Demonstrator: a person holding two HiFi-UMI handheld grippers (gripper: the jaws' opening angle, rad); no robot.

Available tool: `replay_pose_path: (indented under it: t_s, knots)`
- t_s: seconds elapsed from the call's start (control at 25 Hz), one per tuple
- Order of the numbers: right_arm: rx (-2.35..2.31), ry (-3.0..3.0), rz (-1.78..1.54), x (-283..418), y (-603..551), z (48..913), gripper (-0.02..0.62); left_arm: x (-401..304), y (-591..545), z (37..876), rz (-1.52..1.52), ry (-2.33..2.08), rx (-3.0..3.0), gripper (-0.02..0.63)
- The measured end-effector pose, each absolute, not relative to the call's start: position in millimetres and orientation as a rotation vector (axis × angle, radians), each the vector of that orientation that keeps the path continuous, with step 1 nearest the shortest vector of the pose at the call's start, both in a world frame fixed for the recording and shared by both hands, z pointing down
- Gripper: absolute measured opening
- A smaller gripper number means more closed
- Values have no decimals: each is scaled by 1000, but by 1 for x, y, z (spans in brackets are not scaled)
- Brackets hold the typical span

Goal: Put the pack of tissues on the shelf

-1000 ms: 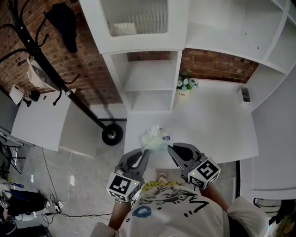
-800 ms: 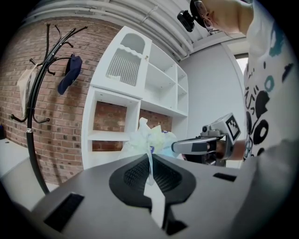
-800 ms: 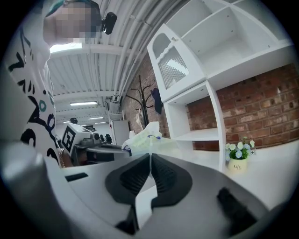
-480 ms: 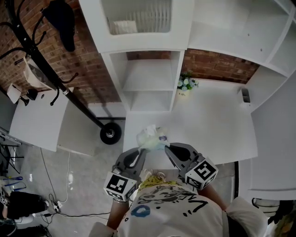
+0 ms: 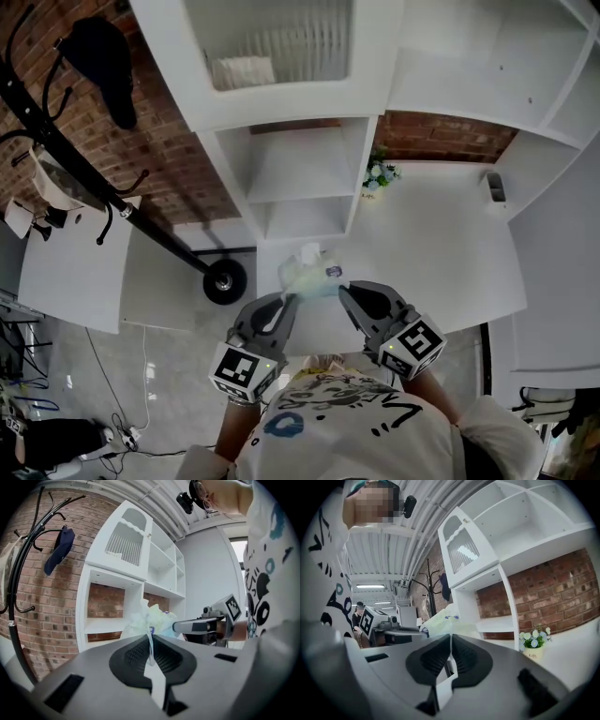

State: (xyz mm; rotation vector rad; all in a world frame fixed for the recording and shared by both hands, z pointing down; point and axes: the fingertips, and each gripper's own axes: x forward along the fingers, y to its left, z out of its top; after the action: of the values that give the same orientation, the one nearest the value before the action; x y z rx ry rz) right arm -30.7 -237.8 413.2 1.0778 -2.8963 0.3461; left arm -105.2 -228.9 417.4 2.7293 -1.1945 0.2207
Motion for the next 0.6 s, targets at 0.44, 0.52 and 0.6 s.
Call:
replay_pose_path:
  t_s: [0.44,0.52,0.6]
  knots:
    - [1213,-2876,297,-34,-285,402,31,-112,-280,408,199,-1169,2802,23]
    - [1233,-2873,272,-34,-295,401,29,-115,-289,407,197,-1174,2814,23]
    - [1249,-2870,230,-38,-305,394,31,-118,-300,404,193,-1189,2826,23]
